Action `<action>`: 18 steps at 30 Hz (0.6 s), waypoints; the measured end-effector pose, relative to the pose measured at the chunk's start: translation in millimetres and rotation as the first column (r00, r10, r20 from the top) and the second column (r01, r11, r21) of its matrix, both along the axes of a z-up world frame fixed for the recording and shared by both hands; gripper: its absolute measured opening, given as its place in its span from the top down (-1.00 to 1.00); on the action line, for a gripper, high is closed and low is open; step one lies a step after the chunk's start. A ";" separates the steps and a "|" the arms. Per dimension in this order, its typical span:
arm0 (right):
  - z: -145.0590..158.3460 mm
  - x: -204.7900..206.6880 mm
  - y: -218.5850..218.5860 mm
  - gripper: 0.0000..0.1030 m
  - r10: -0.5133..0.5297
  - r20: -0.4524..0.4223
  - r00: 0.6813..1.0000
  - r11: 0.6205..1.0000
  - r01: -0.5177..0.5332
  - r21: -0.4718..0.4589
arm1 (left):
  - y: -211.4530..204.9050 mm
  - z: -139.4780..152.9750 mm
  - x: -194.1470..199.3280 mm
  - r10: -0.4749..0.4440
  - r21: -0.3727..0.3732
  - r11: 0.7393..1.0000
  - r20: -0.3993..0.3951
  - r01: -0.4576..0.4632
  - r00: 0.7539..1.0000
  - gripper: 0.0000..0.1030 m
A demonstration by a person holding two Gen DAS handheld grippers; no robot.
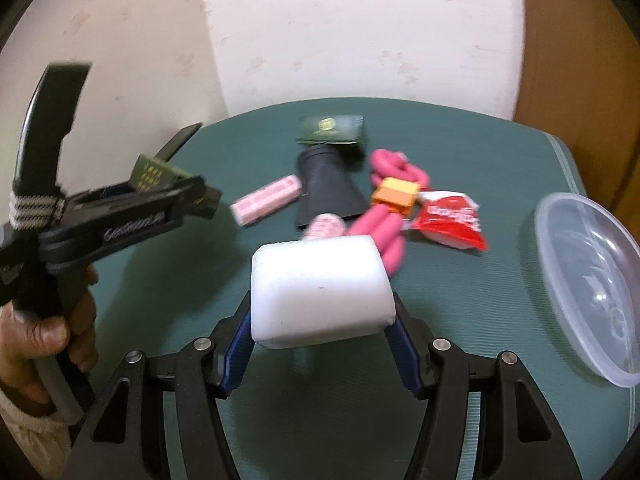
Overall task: Organize objects
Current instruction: 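Carry the green box and white foam block toward the clear bowl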
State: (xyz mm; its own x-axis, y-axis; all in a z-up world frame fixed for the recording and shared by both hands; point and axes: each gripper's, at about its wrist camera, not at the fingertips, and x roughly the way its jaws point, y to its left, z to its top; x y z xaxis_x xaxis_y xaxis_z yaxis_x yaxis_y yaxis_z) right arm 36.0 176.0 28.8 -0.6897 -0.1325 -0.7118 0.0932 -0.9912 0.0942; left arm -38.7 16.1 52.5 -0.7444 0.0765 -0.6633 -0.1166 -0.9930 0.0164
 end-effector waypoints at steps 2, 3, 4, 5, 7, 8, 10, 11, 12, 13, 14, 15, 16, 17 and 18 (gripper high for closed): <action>1.5 1.4 10.4 -0.20 -0.023 -0.007 1.000 1.000 0.022 -0.005 | 4.6 -0.7 1.5 -0.010 -0.003 1.000 0.001 0.010 1.000 -0.45; 2.2 1.5 13.4 -0.20 -0.030 -0.008 1.000 1.000 0.030 -0.007 | 7.0 -1.3 2.6 -0.015 -0.005 1.000 0.003 0.015 1.000 -0.45; 2.8 2.0 17.2 -0.20 -0.038 -0.009 0.999 0.999 0.038 -0.010 | 9.4 -2.0 3.5 -0.020 -0.006 1.000 0.004 0.020 1.000 -0.45; 3.1 2.0 19.5 -0.20 -0.044 -0.010 0.999 0.999 0.044 -0.012 | 11.4 -2.6 4.4 -0.024 -0.007 1.000 0.007 0.024 1.000 -0.45; 3.6 2.7 22.4 -0.20 -0.050 -0.010 0.999 0.999 0.050 -0.016 | 14.5 -3.7 6.2 -0.030 -0.007 1.000 0.011 0.030 0.999 -0.45; 3.4 3.8 23.8 -0.20 -0.051 -0.010 0.999 0.999 0.050 -0.017 | 15.5 -4.0 6.9 -0.032 -0.007 0.999 0.012 0.032 0.999 -0.45; 3.2 4.9 24.4 -0.20 -0.049 -0.011 0.999 0.999 0.049 -0.016 | 17.0 -4.8 8.3 -0.033 -0.006 0.999 0.015 0.033 0.999 -0.45; 3.1 5.7 25.0 -0.20 -0.050 -0.012 0.999 0.999 0.049 -0.015 | 17.4 -5.0 8.7 -0.033 -0.005 0.999 0.015 0.033 0.999 -0.45; 3.0 6.3 25.5 -0.20 -0.051 -0.013 0.999 0.999 0.051 -0.015 | 18.1 -5.4 9.4 -0.034 -0.005 0.999 0.017 0.034 0.999 -0.45; 3.2 6.7 26.2 -0.20 -0.053 -0.013 0.999 0.999 0.052 -0.016 | 18.4 -5.7 10.2 -0.034 -0.004 0.999 0.018 0.034 0.999 -0.45; 4.0 7.3 27.7 -0.20 -0.057 -0.016 0.998 0.998 0.057 -0.016 | 19.0 -5.9 10.8 -0.035 -0.003 0.999 0.019 0.035 0.999 -0.45; 4.5 7.6 28.5 -0.20 -0.059 -0.018 0.998 0.998 0.059 -0.016 | 19.9 -6.2 11.8 -0.036 -0.002 0.999 0.020 0.036 0.999 -0.45; 5.2 7.6 30.1 -0.20 -0.063 -0.021 0.998 0.998 0.063 -0.018 | 20.5 -6.3 12.1 -0.036 -0.002 0.999 0.020 0.036 0.999 -0.45; 6.0 7.4 32.3 -0.20 -0.067 -0.023 0.997 0.998 0.067 -0.021 | 21.2 -6.5 12.8 -0.036 -0.001 0.999 0.020 0.036 0.999 -0.45; 6.6 8.0 33.7 -0.20 -0.071 -0.025 0.997 0.997 0.070 -0.023 | 22.0 -6.6 13.5 -0.037 -0.001 0.999 0.021 0.037 0.999 -0.45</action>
State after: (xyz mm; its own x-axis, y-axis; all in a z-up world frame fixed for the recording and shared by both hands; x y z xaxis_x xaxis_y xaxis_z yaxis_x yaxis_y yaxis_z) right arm 43.9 209.7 35.3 -0.7159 -0.0983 -0.6913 0.0260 -0.9931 0.1143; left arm -25.2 38.1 45.9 -0.7273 0.1029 -0.6786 -0.1533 -0.9881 0.0145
